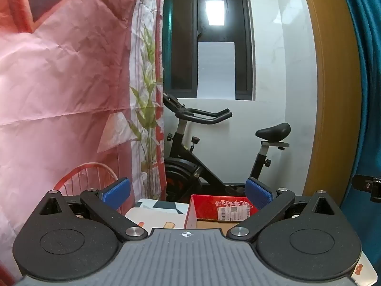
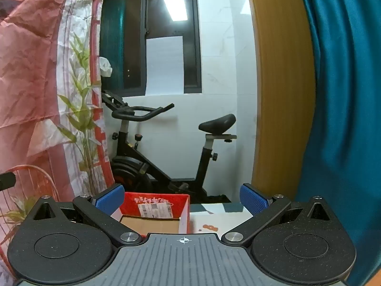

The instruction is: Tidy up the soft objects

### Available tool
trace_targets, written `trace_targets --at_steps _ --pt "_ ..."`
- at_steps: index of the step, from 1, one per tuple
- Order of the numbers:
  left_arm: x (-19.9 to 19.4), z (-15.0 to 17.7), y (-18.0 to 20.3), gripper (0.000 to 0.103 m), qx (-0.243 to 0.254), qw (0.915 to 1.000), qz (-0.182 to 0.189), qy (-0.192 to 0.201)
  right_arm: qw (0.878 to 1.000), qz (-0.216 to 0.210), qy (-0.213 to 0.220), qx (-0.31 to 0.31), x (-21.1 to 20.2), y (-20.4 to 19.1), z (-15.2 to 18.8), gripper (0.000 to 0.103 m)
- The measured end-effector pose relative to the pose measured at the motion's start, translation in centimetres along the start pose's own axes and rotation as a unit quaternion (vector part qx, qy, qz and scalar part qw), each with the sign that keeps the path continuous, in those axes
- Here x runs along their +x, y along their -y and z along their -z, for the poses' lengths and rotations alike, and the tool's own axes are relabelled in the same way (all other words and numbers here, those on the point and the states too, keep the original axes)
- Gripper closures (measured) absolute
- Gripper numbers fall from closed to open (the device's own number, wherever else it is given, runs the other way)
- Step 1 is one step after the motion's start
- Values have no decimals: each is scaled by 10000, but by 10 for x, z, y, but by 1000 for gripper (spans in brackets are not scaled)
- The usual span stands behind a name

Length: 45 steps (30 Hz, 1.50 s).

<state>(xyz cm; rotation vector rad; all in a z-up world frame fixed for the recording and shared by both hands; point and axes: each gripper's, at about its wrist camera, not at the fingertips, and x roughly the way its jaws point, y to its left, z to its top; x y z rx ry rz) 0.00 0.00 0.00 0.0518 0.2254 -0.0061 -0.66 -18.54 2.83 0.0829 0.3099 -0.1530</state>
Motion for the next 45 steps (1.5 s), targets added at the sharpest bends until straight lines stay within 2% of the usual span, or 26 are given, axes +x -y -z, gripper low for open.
trace_targets --at_steps 4,5,6,8,10,16,45 --pt "0 0 3 0 75 10000 46 -3 10000 77 -42 -44 -1 -3 1 0" --pt "5 1 1 0 -39 9999 49 -100 9999 95 -60 -52 -2 -4 2 0" --pt "4 1 -3 0 -108 9999 55 -49 9996 149 -249 -45 6 -3 3 0" --pt "3 4 -5 0 -107 9999 41 -17 9995 128 -279 41 5 10 5 0" --pt "13 3 -7 0 -86 9997 42 -206 9991 246 -322 -127 9 0 6 0" --pt "16 -5 -3 0 -39 9997 13 -240 9987 358 -300 -213 8 -5 8 0" --pt "16 -2 -4 0 -12 9997 2 -254 9986 366 -308 -209 8 -6 7 0"
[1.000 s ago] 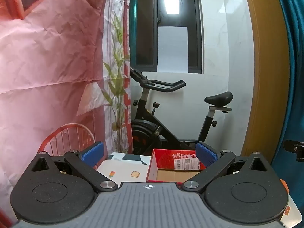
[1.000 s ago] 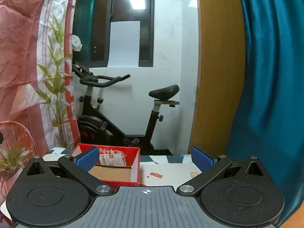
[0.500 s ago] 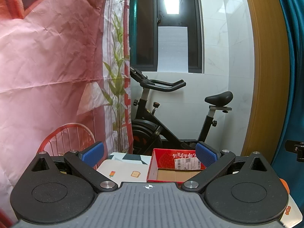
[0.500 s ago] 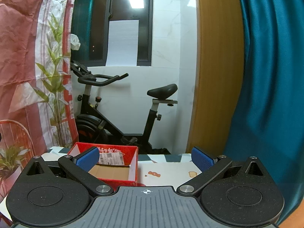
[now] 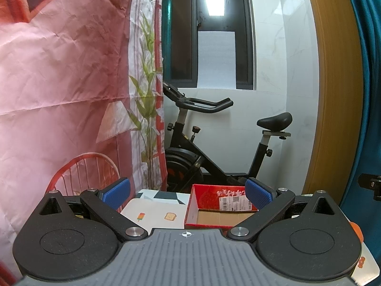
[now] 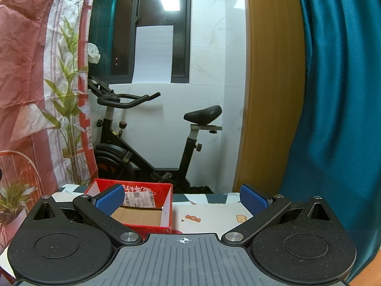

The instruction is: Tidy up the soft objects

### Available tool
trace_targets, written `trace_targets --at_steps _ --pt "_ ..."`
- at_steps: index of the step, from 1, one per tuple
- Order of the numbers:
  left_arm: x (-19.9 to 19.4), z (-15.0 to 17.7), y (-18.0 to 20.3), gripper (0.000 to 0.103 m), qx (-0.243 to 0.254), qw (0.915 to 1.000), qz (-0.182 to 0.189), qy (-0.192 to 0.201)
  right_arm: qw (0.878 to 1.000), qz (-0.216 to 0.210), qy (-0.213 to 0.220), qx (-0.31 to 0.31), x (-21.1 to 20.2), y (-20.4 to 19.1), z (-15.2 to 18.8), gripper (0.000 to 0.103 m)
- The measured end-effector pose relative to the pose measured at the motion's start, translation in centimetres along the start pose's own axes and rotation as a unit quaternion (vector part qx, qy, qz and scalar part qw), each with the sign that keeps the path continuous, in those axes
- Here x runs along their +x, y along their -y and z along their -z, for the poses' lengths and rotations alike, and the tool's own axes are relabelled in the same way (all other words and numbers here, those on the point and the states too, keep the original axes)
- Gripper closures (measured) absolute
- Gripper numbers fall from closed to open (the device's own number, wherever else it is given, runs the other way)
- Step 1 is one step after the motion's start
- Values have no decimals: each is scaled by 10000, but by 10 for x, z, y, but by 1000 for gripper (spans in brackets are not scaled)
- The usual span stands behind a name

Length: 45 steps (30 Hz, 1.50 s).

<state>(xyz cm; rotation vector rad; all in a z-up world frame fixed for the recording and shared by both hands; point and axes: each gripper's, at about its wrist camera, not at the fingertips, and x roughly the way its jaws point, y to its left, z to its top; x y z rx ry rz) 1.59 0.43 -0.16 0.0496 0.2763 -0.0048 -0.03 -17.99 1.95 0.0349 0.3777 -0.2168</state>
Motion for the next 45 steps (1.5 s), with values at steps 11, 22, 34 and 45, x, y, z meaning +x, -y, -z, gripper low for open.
trace_targets --at_steps 11,22,34,45 --pt "3 0 -1 0 -19 10000 9 -28 10000 4 -1 4 0 0 0 0" --pt "3 1 -1 0 -15 10000 8 -26 10000 8 0 11 -1 -1 0 0" --pt "4 2 -1 0 -17 10000 15 -18 10000 7 -1 13 -1 -1 0 0" --pt "3 2 -1 0 -15 10000 16 -23 10000 -5 -1 16 0 -2 0 0"
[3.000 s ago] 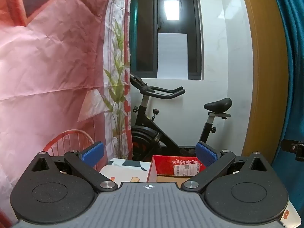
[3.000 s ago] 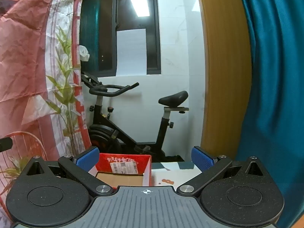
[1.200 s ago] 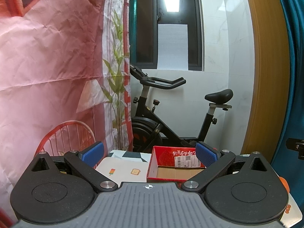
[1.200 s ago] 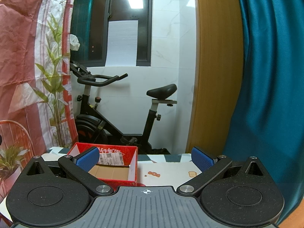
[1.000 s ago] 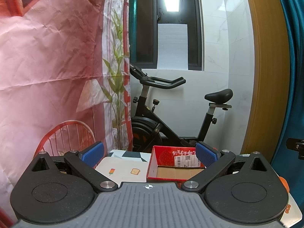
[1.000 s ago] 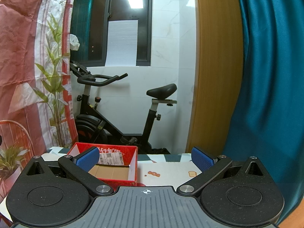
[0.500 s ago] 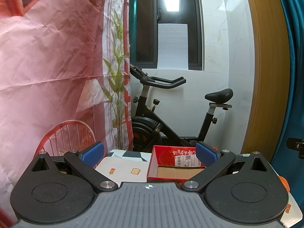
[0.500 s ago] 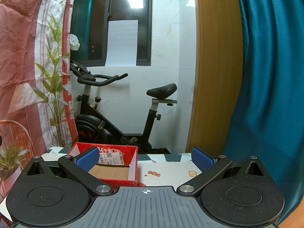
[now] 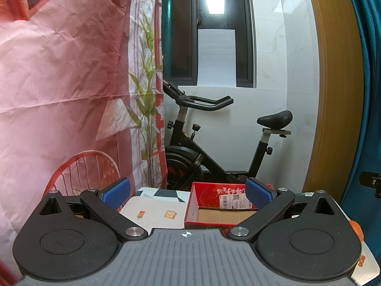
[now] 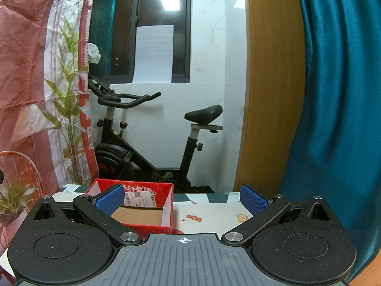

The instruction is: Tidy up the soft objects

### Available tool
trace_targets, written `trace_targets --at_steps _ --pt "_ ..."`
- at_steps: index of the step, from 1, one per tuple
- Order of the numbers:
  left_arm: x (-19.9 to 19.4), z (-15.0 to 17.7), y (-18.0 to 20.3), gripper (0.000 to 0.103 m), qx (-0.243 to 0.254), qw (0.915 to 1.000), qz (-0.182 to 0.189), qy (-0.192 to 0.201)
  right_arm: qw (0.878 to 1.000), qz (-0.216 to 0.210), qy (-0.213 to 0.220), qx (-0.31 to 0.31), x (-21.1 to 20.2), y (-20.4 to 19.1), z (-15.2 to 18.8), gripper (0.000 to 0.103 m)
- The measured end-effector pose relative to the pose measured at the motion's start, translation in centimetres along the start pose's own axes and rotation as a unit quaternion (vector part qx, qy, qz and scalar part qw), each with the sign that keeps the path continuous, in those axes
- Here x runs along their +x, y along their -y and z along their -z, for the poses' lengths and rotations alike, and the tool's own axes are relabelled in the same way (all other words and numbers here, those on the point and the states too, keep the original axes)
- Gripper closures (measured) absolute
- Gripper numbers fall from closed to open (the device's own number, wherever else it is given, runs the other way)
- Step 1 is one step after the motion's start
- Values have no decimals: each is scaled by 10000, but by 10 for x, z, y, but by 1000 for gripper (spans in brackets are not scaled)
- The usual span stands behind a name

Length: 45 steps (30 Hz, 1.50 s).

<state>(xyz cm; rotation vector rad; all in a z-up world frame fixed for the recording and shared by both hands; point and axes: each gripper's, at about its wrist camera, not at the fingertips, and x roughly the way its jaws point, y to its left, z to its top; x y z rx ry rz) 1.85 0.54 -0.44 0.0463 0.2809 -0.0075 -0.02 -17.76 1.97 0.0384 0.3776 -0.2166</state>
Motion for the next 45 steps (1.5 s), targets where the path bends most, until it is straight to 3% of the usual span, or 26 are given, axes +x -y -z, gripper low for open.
trace_targets --at_steps 7,14,19,25,30,37,41,45 --pt "6 4 -4 0 -80 9999 -13 -87 9999 -95 41 54 3 5 3 0" --pt "29 19 -13 0 -221 9992 91 -310 9967 -724 112 359 21 12 15 0" --pt "60 40 -18 0 -255 9976 60 -639 9946 -939 235 377 53 10 40 0" --pt "104 79 -26 0 -542 9911 228 -1191 9921 -1183 -172 373 103 -2 82 0" --pt "136 118 -29 0 -477 9870 191 -1523 9903 -1205 -653 222 135 -11 117 0" --pt "158 164 -39 0 -750 9740 332 -2113 9800 -1522 -1198 451 165 -1 162 0" --pt "163 181 -45 0 -957 9659 427 -2368 9783 -1455 -1450 267 172 -3 184 0" --pt "168 187 -49 0 -1114 9629 471 -2411 9790 -1335 -1536 102 176 -7 199 2"
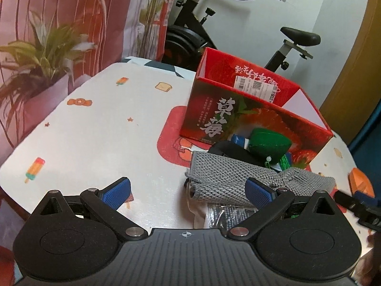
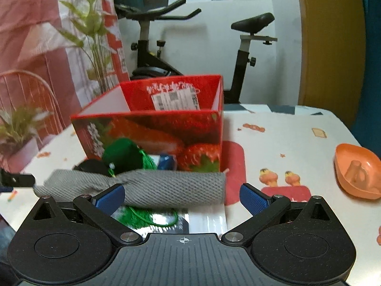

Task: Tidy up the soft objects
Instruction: 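Move the left gripper down to the clear plastic bag of black socks, then close the left gripper on the labelled edge of the plastic bag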

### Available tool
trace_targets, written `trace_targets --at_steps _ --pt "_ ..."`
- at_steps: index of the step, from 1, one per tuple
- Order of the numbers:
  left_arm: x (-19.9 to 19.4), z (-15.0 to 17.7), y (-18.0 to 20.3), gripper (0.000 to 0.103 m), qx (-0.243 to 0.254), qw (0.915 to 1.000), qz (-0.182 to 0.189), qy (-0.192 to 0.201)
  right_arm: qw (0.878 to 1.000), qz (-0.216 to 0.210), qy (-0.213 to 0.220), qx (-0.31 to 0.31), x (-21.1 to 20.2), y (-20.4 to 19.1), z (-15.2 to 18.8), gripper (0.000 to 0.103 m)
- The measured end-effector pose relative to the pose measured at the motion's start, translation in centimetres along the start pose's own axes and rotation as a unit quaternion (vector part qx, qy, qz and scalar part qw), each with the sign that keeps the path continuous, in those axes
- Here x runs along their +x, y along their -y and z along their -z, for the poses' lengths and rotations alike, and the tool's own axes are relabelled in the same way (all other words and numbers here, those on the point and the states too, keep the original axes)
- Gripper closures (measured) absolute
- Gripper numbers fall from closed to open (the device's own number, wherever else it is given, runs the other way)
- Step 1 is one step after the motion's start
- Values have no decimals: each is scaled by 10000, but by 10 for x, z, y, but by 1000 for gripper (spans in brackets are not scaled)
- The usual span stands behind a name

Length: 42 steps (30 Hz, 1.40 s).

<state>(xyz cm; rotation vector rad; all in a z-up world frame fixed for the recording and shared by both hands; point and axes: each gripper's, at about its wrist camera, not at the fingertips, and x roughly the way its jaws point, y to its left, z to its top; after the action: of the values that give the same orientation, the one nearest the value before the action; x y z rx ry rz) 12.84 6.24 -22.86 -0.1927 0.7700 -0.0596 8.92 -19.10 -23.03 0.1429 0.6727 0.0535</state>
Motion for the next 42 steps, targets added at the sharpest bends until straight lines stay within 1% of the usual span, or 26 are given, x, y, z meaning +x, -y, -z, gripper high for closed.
trace_targets --at_steps 3,4,7,9,11,12,13,15,16,19,21,24,26,31,36,37,42 --pt "3 2 3 0 -15 10000 75 -63 9997 -59 -237 74 7 3 6 7" --pt "5 3 6 0 5 9999 95 -125 9995 -50 -314 59 9 3 8 7" --pt "13 12 10 1 43 9990 231 -392 9983 -16 -581 -24 16 4 14 7" --pt "19 18 11 2 39 9976 343 -598 9973 -77 -728 50 21 7 21 7" --pt "24 23 11 8 25 9961 430 -770 9962 -86 -855 159 27 13 28 7" --pt "27 26 10 15 16 9955 466 -831 9958 -89 -892 204 30 16 31 7" --pt "30 28 10 25 -3 9946 498 -907 9955 -98 -909 236 32 18 34 7" --pt "37 32 9 34 -37 9928 522 -1074 9952 -74 -941 271 36 21 39 7" --pt "41 33 8 37 -72 9917 548 -1158 9949 -85 -955 321 38 23 40 7" --pt "48 38 4 39 -209 9886 666 -1333 9944 -255 -934 418 40 24 41 8" --pt "52 39 4 41 -269 9872 715 -1398 9948 -330 -909 334 42 21 41 8" --pt "57 42 2 54 -346 9847 848 -1484 9948 -318 -953 170 49 17 43 7" --pt "61 43 2 55 -360 9830 962 -1521 9947 -364 -950 181 52 17 43 5" --pt "67 45 6 54 -349 9823 1025 -1526 9945 -432 -904 311 62 24 41 2" --pt "68 46 6 57 -321 9822 1076 -1508 9914 -634 -945 648 68 32 43 2" --pt "68 46 5 57 -309 9822 1083 -1506 9912 -657 -944 649 68 31 43 4" --pt "65 46 4 57 -241 9826 1069 -1501 9889 -966 -993 545 66 22 46 9"
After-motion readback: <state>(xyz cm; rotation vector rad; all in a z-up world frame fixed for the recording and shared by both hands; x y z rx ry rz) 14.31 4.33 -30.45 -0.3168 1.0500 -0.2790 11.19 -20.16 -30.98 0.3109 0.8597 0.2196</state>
